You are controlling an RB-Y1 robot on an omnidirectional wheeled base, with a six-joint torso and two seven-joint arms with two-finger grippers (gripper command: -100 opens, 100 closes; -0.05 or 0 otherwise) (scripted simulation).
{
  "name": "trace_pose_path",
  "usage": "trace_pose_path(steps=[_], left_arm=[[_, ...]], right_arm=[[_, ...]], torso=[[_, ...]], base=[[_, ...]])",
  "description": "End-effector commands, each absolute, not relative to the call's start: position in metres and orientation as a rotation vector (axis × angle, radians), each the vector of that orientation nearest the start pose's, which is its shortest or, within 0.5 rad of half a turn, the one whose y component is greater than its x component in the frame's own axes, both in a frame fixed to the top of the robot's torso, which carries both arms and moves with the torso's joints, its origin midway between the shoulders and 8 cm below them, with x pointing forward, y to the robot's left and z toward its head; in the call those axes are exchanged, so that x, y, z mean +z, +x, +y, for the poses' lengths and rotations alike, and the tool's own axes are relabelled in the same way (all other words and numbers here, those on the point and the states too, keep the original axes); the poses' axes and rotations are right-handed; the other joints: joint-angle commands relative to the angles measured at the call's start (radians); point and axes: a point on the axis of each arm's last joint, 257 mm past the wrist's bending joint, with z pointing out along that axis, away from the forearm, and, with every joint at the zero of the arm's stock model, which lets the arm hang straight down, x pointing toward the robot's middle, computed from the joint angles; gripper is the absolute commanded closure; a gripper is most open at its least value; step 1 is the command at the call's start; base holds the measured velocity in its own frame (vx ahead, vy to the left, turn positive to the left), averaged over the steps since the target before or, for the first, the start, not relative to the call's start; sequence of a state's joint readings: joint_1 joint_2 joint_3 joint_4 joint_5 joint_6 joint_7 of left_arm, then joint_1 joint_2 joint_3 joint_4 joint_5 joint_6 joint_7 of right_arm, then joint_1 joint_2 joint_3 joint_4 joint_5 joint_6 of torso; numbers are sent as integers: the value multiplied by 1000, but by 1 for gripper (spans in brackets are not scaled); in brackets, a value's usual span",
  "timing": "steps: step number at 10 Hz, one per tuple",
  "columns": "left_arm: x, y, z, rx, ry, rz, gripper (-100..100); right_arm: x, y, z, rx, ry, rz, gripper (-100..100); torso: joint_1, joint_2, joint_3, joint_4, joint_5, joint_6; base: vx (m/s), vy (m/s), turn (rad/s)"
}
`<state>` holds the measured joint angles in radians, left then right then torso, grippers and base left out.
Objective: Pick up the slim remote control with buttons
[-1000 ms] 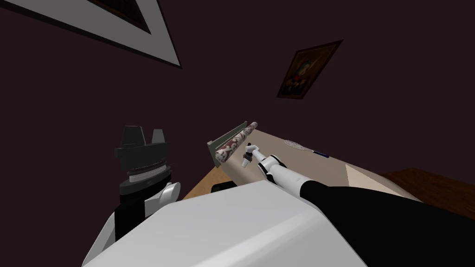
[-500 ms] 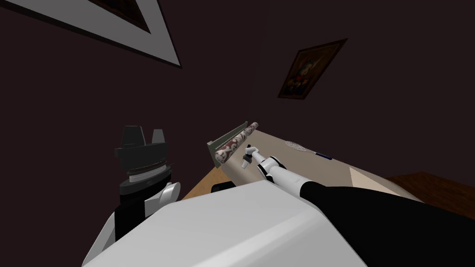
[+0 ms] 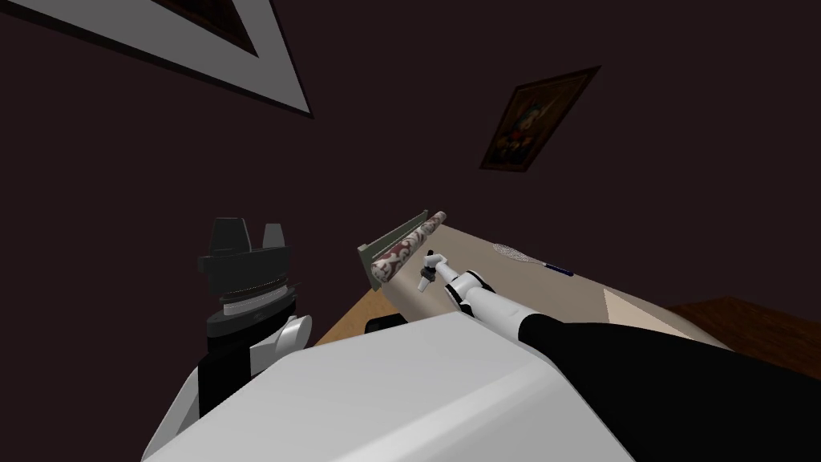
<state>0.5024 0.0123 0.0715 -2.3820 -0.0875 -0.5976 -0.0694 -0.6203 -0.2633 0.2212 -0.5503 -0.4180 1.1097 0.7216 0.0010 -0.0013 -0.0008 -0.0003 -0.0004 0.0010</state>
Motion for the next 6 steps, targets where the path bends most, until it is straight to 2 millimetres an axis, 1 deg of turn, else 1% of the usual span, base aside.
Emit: trace_pose_path(steps=[1, 2, 3, 4, 5, 6], left_arm=[[84, 302, 275, -1151, -400, 552, 0], [84, 302, 275, -1151, -400, 552, 0], [84, 302, 275, -1151, -400, 552, 0], [84, 302, 275, -1151, -400, 552, 0], [84, 302, 275, -1151, -400, 552, 0], [84, 302, 275, -1151, -400, 552, 0]], right_arm=[[-515, 409, -270, -20, 1197, 2874, 0], [-503, 418, -273, -18, 1184, 2879, 100], [-503, 418, -273, -18, 1184, 2879, 100], [-498, 422, -274, -19, 1180, 2881, 100], [-501, 421, -274, -17, 1183, 2878, 100], [-501, 421, -274, -18, 1182, 2879, 0]], torso=[[0, 0, 0, 0, 0, 0], [0, 0, 0, 0, 0, 0], [2, 1, 1, 1, 1, 0], [2, 2, 1, 1, 0, 0], [2, 2, 1, 1, 1, 0], [1, 1, 1, 0, 0, 0]], base=[[0, 0, 0], [-27, 34, -64], [-28, 39, -49], [-28, 26, -23], [-13, 10, -5], [0, 0, 0]])
